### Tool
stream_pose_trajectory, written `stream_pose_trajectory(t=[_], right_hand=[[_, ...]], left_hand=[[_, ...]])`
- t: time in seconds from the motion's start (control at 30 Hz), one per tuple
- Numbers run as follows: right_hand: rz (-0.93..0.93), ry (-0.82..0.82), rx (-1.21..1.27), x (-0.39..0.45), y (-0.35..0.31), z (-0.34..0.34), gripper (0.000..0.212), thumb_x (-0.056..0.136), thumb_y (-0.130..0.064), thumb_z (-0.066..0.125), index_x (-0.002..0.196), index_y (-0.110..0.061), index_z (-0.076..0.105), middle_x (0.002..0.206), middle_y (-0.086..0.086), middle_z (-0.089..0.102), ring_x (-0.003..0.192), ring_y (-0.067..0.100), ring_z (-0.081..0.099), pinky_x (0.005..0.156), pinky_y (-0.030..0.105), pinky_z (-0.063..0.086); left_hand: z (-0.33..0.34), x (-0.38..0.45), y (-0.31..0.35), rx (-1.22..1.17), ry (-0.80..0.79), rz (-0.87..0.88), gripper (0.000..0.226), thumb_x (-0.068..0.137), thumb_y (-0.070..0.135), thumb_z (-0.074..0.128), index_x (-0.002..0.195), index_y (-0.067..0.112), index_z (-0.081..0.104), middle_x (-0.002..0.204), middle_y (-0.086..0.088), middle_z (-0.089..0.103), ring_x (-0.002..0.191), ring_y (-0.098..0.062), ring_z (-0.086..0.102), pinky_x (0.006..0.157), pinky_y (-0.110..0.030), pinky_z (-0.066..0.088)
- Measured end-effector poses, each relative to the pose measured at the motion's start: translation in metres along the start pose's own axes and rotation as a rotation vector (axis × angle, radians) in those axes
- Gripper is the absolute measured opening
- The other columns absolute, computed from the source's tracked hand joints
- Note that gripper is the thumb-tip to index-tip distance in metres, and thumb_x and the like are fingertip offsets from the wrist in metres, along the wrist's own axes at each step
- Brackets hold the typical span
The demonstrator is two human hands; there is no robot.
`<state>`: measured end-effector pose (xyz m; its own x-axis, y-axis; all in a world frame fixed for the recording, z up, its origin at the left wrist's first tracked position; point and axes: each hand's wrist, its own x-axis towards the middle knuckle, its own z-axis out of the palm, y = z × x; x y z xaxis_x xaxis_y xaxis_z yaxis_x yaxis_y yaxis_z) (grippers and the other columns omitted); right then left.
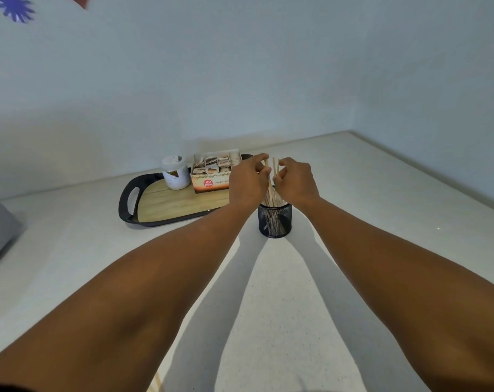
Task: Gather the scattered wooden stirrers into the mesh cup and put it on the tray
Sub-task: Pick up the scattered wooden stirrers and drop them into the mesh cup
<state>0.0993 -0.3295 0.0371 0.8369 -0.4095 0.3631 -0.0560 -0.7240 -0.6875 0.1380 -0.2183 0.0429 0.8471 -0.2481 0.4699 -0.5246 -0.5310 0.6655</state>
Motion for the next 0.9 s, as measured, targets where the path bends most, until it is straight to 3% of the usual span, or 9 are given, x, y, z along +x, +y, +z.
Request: stream_pose_trajectory(t=[0.17, 0.3, 0.43, 0.63, 0.9], right_hand=[[-0.015, 0.012, -0.052, -0.001, 0.003, -0.001, 0.043, 0.09, -0.015, 0.065, 0.131, -0.004, 0.057, 0.12, 0.012, 0.067, 0.11, 0.026, 0.064, 0.088, 0.028, 0.048], [-0.048, 0.049, -0.007, -0.001, -0.003, -0.003, 0.036, 0.089, -0.011, 0.064, 0.125, -0.004, 0.061, 0.114, 0.011, 0.069, 0.104, 0.024, 0.066, 0.083, 0.022, 0.044], [-0.098, 0.056, 0.025, -0.005, -0.014, 0.003, 0.024, 0.09, -0.011, 0.059, 0.112, -0.006, 0.066, 0.102, 0.01, 0.071, 0.091, 0.024, 0.067, 0.082, 0.034, 0.056], [-0.219, -0.058, 0.06, -0.02, -0.039, 0.02, 0.024, 0.091, -0.012, 0.062, 0.113, -0.008, 0.067, 0.105, 0.006, 0.071, 0.092, 0.019, 0.067, 0.082, 0.029, 0.056], [-0.322, -0.257, 0.109, -0.057, -0.07, 0.059, 0.021, 0.087, -0.01, 0.066, 0.108, -0.006, 0.07, 0.096, 0.009, 0.073, 0.087, 0.019, 0.067, 0.082, 0.035, 0.056]], left_hand=[[-0.001, 0.001, -0.01, 0.131, -0.072, -0.071, 0.037, 0.097, 0.027, 0.061, 0.132, 0.016, 0.065, 0.115, -0.003, 0.073, 0.111, -0.021, 0.066, 0.097, -0.032, 0.047], [-0.016, 0.0, -0.016, 0.121, -0.05, -0.093, 0.027, 0.097, 0.018, 0.058, 0.119, 0.015, 0.074, 0.112, -0.004, 0.074, 0.106, -0.021, 0.067, 0.087, -0.024, 0.043], [-0.033, -0.005, -0.026, 0.125, -0.036, -0.106, 0.024, 0.095, 0.019, 0.063, 0.117, 0.018, 0.075, 0.117, 0.001, 0.073, 0.108, -0.016, 0.067, 0.09, -0.024, 0.045], [-0.064, -0.023, -0.052, 0.147, -0.015, -0.168, 0.017, 0.095, 0.02, 0.066, 0.108, 0.019, 0.077, 0.109, 0.003, 0.075, 0.101, -0.013, 0.067, 0.086, -0.024, 0.05], [-0.114, -0.067, -0.098, 0.248, 0.005, -0.279, 0.017, 0.095, 0.024, 0.065, 0.107, 0.023, 0.077, 0.106, 0.008, 0.074, 0.088, -0.004, 0.06, 0.074, -0.022, 0.043]])
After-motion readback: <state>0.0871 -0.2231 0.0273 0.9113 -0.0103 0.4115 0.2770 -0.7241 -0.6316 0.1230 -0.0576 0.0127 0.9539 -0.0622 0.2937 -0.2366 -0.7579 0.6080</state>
